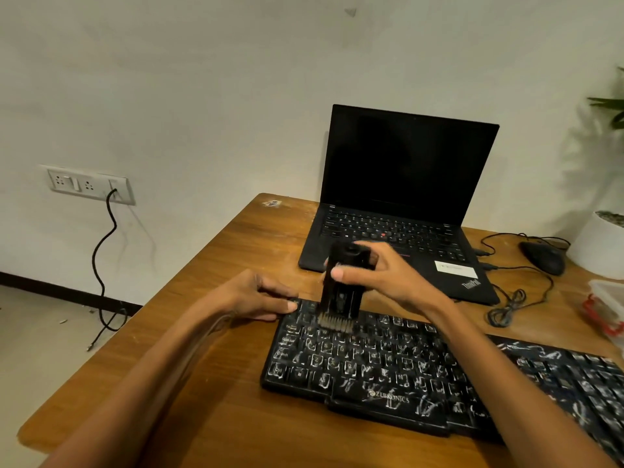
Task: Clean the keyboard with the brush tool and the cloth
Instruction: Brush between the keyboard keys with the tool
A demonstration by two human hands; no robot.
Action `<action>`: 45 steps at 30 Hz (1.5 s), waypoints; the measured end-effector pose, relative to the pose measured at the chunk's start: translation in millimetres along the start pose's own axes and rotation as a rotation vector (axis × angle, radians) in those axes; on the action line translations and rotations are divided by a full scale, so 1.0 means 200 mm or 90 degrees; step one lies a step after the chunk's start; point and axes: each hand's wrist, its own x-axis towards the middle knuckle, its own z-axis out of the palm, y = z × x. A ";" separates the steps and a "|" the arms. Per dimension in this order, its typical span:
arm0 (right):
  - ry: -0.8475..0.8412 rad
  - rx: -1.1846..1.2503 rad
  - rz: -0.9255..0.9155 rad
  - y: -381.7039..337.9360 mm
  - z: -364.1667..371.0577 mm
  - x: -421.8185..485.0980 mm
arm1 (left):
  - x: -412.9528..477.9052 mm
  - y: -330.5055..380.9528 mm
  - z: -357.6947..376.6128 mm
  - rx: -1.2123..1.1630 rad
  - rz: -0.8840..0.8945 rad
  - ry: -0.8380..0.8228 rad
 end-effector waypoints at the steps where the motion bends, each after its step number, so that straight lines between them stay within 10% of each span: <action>1: -0.016 -0.011 0.007 0.00 0.02 0.01 | 0.00 0.00 0.00 -0.001 0.002 -0.001; 20: 0.067 -0.058 -0.099 -0.08 0.14 0.06 | -0.08 0.00 0.02 -0.049 0.021 0.011; 45: -0.151 -0.216 -0.043 -0.17 0.05 -0.05 | -0.11 -0.06 -0.01 -0.121 0.002 -0.051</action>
